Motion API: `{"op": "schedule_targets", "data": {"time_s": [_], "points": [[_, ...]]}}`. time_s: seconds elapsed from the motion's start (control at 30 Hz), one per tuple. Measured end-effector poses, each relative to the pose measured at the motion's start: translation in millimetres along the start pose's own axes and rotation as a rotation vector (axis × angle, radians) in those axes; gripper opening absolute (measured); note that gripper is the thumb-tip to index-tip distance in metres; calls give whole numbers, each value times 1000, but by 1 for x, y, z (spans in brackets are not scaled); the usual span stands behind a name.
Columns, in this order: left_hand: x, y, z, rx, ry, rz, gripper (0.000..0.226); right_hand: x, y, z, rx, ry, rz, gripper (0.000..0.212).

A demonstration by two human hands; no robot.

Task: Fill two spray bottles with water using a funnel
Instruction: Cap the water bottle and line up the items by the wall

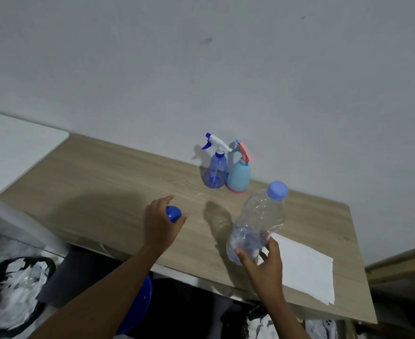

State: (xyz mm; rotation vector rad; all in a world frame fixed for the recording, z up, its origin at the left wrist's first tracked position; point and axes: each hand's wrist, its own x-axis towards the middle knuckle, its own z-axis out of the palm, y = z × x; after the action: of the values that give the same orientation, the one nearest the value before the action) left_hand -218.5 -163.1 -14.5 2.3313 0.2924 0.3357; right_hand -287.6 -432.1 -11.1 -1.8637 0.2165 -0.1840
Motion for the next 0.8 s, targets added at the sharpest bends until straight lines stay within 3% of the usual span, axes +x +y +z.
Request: {"op": "schedule_targets", "data": {"time_s": [0.1,0.2,0.33,0.5,0.67,0.8], "points": [[11,-25,5,49,-101,-187,85,0,3,8,-14,27,39,64],[21,-47,16,97,-220,-235,85,-2,4,15,-50,73,59,65],[27,-62,27,138,-234,-187,65,-3,1,23,-29,125,95,65],[27,-42,33,-44,-256,-57,57,2,-9,17,7,184,102,60],[36,38,61,-58,-389,91,67,41,-20,-17,66,238,57,61],[45,100,109,-70,-477,183,60,96,-20,-56,11,257,20,70]]}}
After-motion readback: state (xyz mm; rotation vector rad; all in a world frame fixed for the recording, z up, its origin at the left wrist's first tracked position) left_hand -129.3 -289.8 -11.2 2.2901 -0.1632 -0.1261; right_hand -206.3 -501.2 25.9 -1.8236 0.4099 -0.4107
